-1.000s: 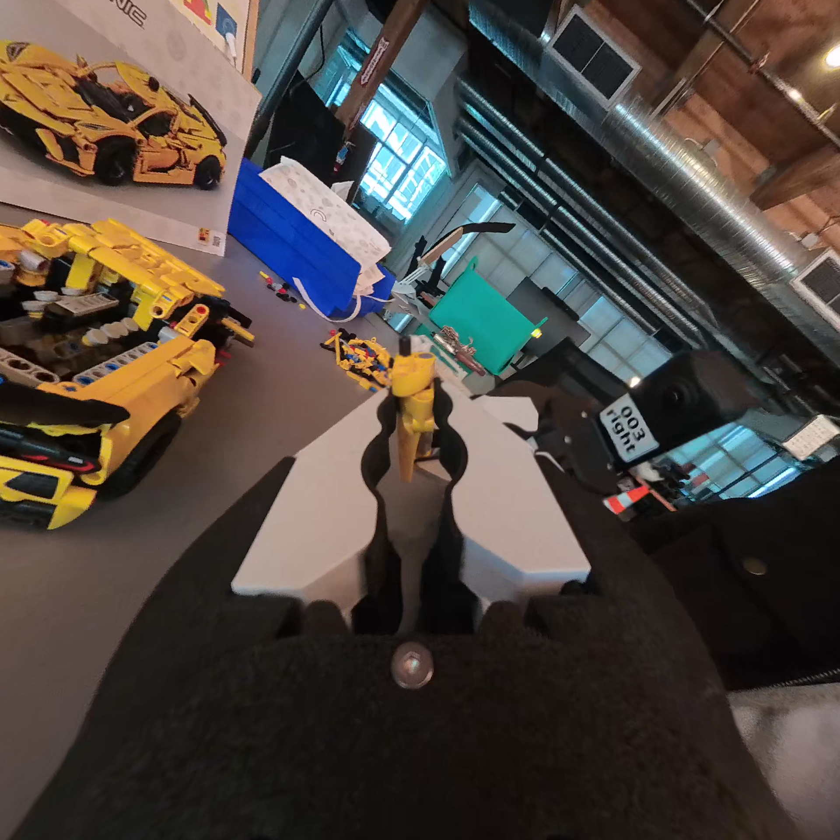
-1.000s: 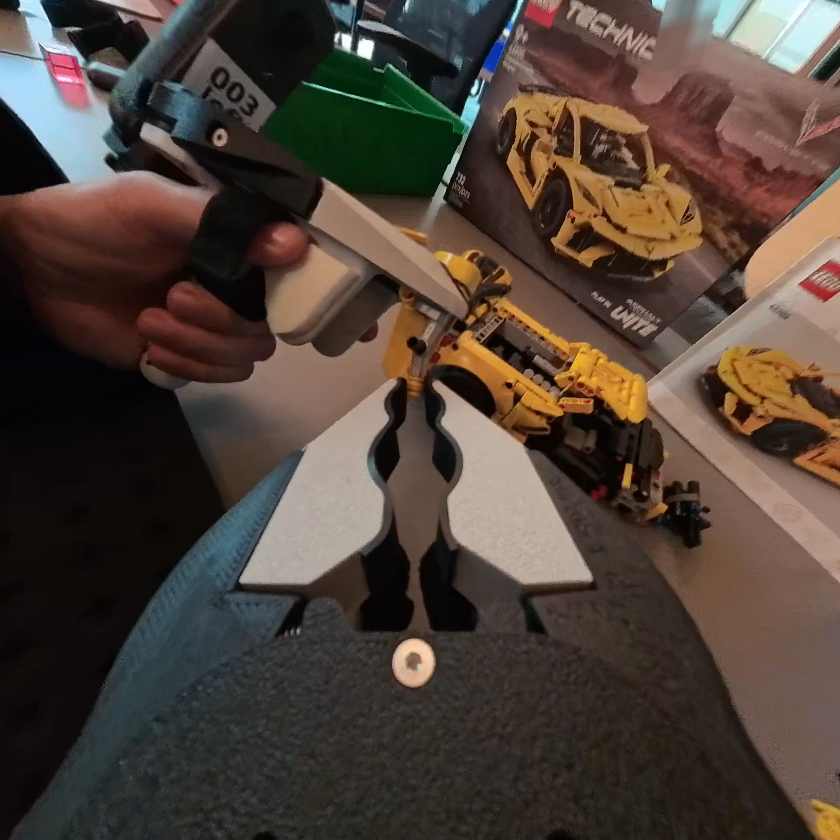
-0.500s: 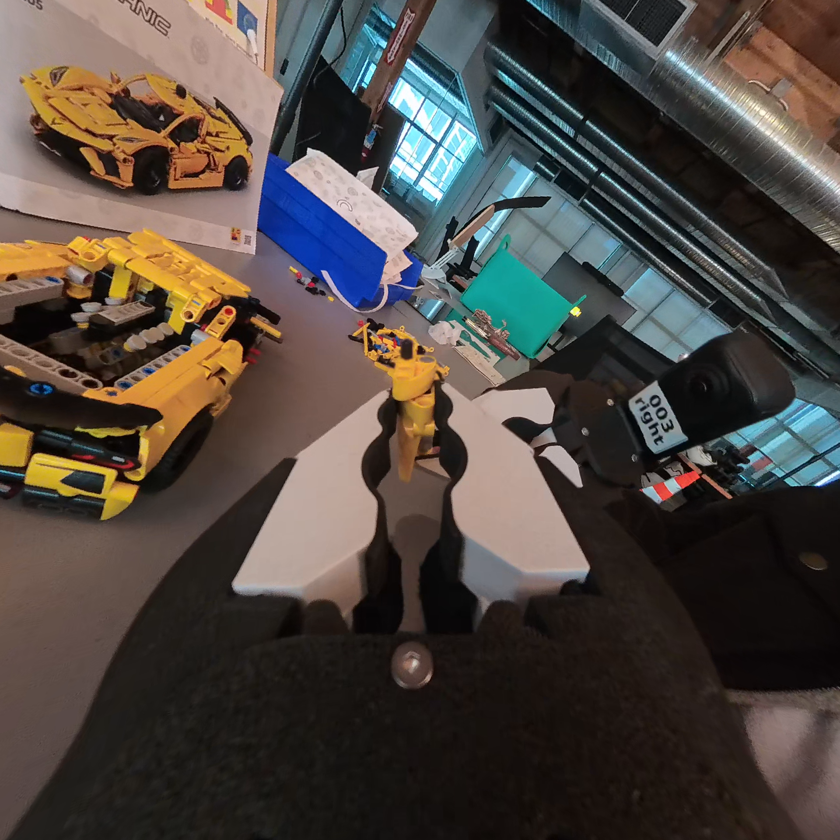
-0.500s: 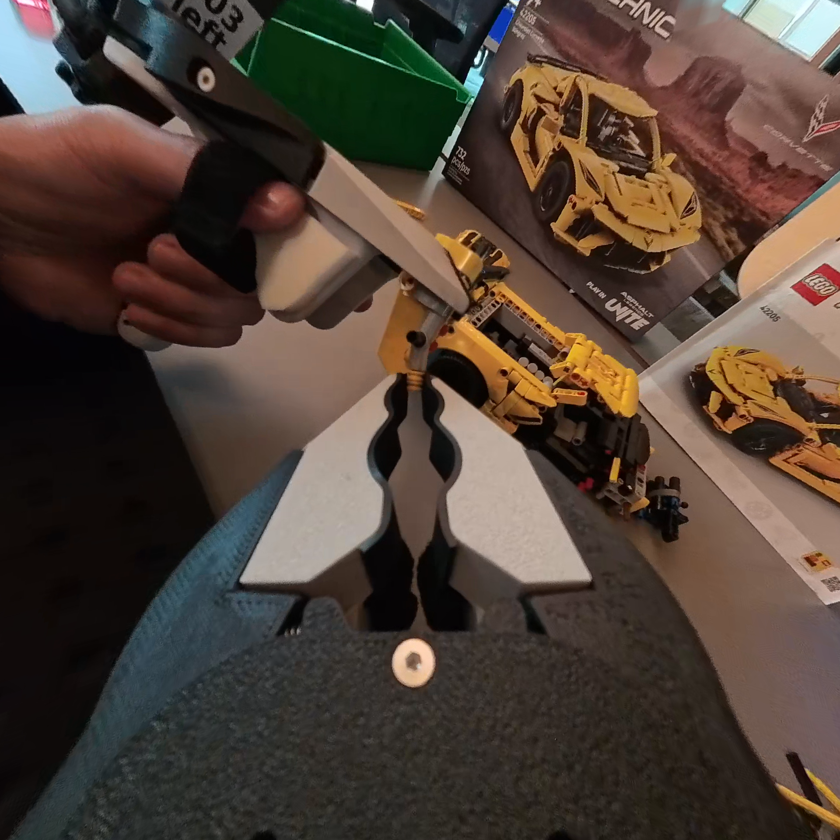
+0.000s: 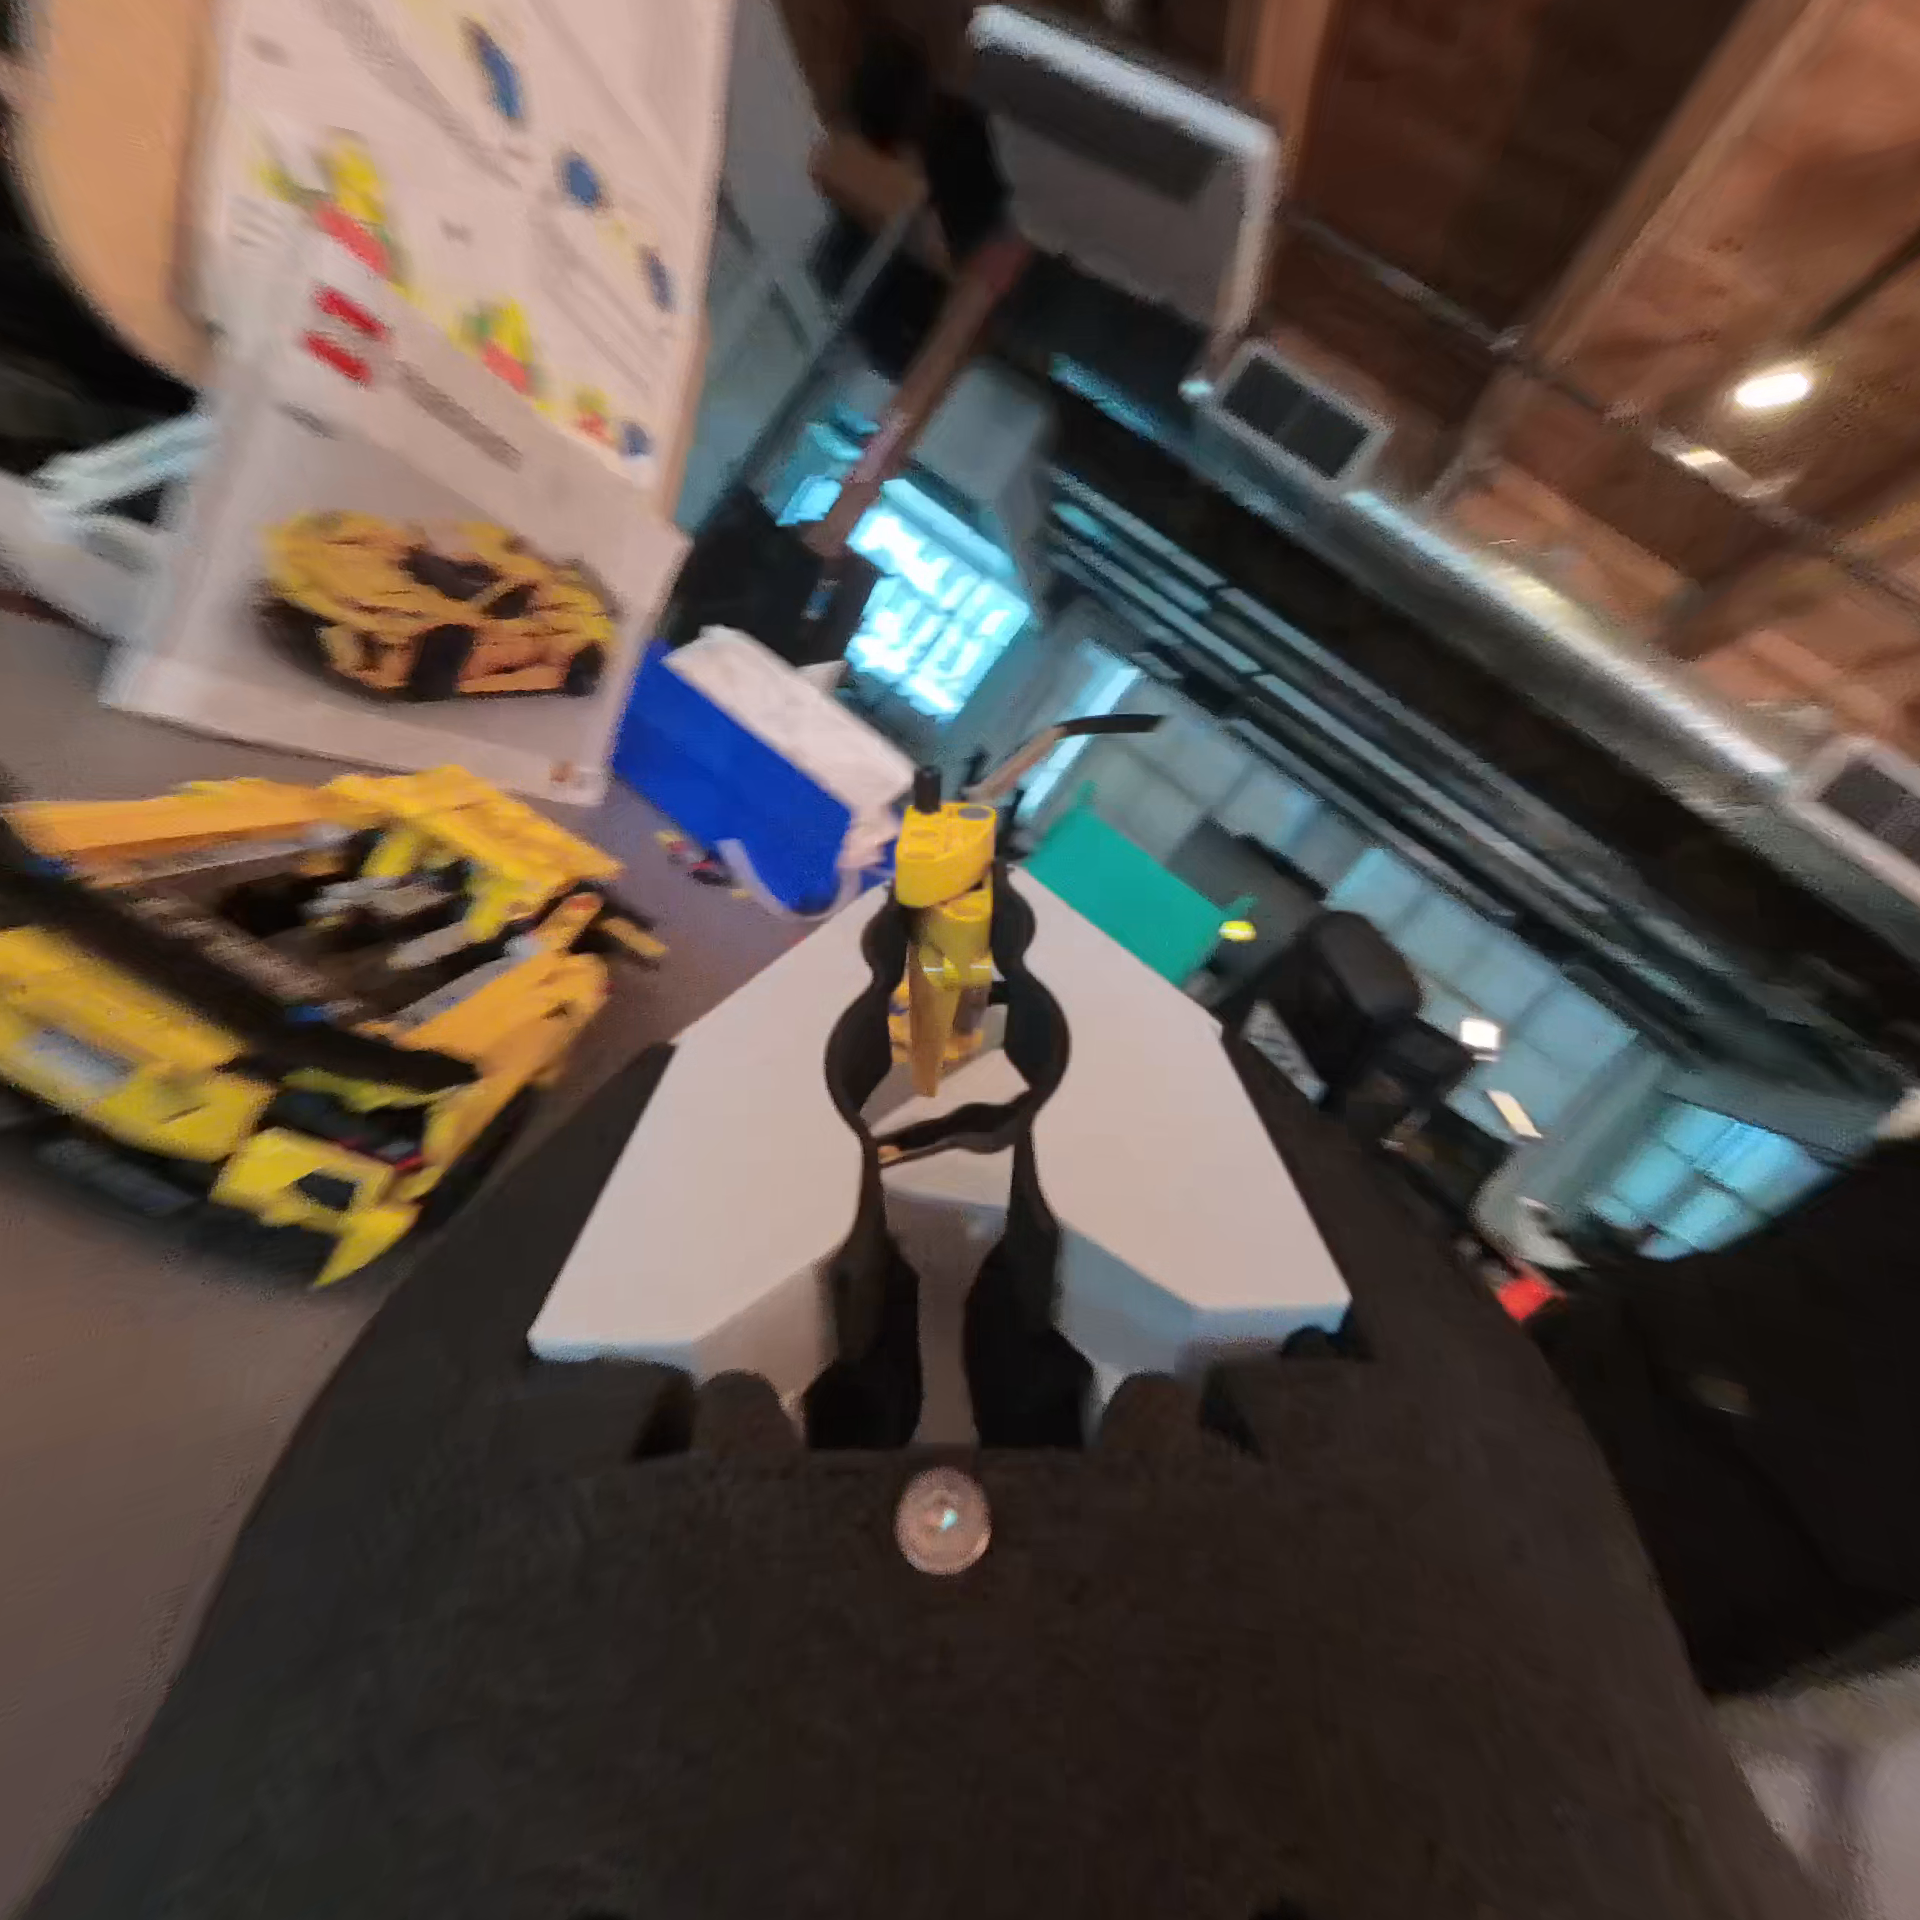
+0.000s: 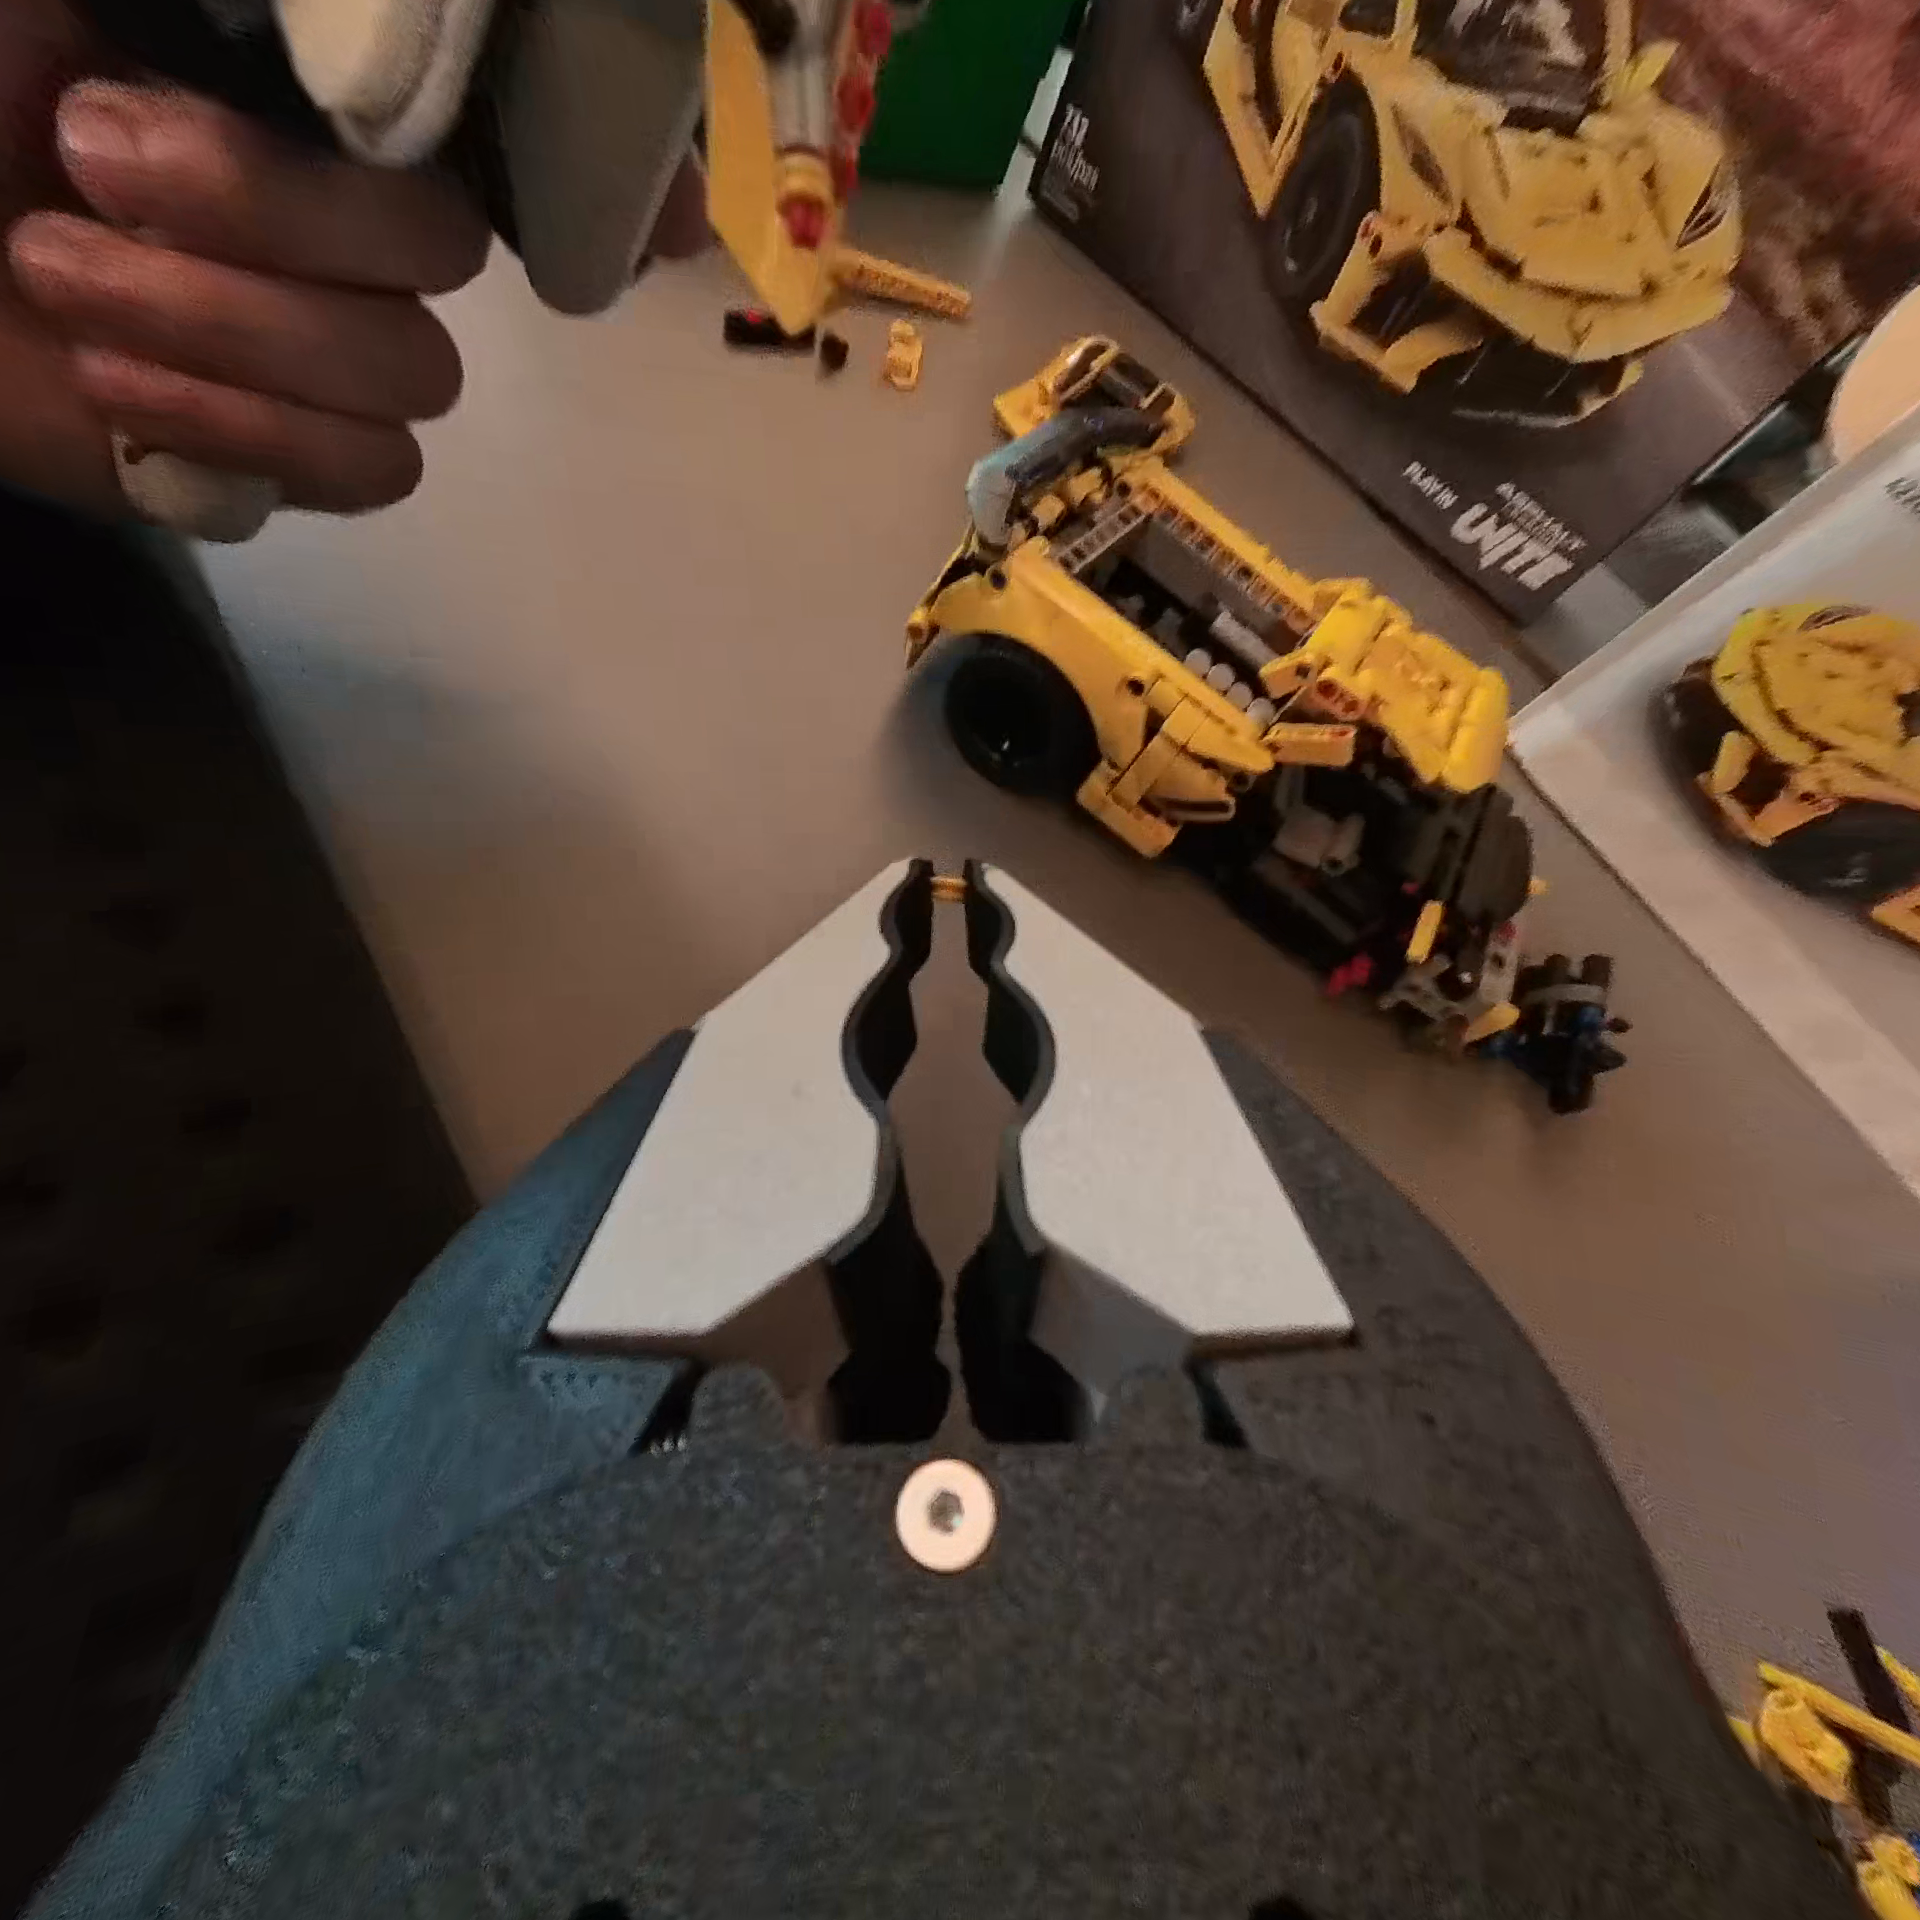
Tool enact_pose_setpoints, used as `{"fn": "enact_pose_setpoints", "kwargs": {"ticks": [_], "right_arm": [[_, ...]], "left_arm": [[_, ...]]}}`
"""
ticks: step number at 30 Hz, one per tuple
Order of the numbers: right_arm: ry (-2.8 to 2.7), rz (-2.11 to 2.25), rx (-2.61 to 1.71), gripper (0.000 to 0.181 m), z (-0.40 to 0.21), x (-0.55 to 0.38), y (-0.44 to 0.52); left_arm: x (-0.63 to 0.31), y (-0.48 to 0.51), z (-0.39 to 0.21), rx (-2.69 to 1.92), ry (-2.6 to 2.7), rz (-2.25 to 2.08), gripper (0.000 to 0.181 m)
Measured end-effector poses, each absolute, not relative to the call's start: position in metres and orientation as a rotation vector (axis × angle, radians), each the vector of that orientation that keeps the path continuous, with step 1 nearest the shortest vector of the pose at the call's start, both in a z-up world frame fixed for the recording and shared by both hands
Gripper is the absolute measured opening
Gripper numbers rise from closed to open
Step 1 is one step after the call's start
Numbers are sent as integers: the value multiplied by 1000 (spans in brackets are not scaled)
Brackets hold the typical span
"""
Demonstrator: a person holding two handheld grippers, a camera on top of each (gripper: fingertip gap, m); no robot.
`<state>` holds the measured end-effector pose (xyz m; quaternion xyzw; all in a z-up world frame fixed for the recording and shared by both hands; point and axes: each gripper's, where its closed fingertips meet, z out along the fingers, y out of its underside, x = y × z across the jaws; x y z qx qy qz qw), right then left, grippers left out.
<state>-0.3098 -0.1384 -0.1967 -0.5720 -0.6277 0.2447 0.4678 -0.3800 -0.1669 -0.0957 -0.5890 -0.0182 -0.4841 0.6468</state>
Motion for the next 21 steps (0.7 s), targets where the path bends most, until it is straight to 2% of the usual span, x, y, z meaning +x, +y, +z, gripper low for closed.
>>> {"fn": "enact_pose_setpoints", "kwargs": {"ticks": [5, 8, 14, 16, 18, 21], "right_arm": [[-1498, 646, -1339, 6, -185, -310, -139], [-1467, 517, -1382, 6, -188, -295, -108], [-1140, 38, -1871, 6, -215, -131, 56], [-1138, -49, -1954, 9, -233, -94, 73], [-1148, -69, -1946, 19, -240, -81, 80], [-1087, -35, -1897, 22, -221, -76, 85]], "left_arm": [[-383, -166, -100, -1316, -114, -1249, 15], [-381, -169, -98, -1274, -130, -1362, 14], [-347, -166, -112, -1438, 15, -1311, 15], [-336, -164, -120, -1513, 72, -1242, 15], [-331, -163, -125, -1551, 110, -1196, 15], [-331, -162, -126, -1558, 106, -1178, 15]]}}
